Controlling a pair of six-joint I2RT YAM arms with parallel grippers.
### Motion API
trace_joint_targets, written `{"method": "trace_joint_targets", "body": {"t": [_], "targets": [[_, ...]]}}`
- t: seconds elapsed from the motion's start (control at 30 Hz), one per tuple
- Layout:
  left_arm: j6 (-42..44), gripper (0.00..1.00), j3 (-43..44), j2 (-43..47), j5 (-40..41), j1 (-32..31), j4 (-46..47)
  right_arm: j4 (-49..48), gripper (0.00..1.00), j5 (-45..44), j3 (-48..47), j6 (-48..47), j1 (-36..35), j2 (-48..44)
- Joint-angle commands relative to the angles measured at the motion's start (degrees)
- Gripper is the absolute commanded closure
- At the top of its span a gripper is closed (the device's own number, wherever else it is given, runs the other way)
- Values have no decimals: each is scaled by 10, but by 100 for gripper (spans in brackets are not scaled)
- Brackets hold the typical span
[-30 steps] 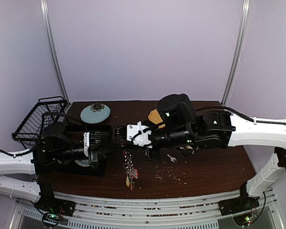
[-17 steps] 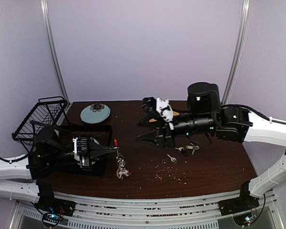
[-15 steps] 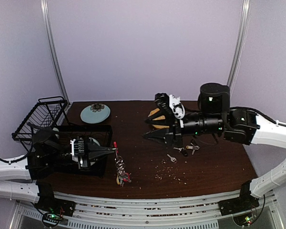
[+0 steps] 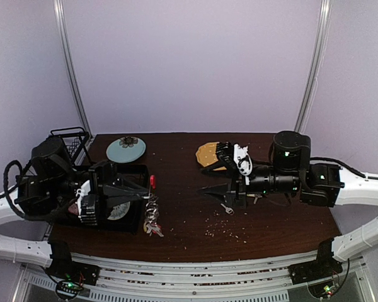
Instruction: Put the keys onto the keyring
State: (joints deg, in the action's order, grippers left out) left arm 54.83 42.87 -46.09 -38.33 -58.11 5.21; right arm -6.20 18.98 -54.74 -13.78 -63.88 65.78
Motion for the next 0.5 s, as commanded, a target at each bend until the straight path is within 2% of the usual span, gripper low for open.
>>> {"method": "trace_joint_targets", "body": {"t": [0.0,0.3,0.47], "targets": [[139,100,96,-31,-20,-25,-92,-1,49,-31,0,-46,3,-18],[153,100,137,-65,-28,-43,-106,-4,48,-34,18,-67,15,-26],[115,100,145,-76,-6,-46,-103,0,48,-30,13,-64,16,-30]]}}
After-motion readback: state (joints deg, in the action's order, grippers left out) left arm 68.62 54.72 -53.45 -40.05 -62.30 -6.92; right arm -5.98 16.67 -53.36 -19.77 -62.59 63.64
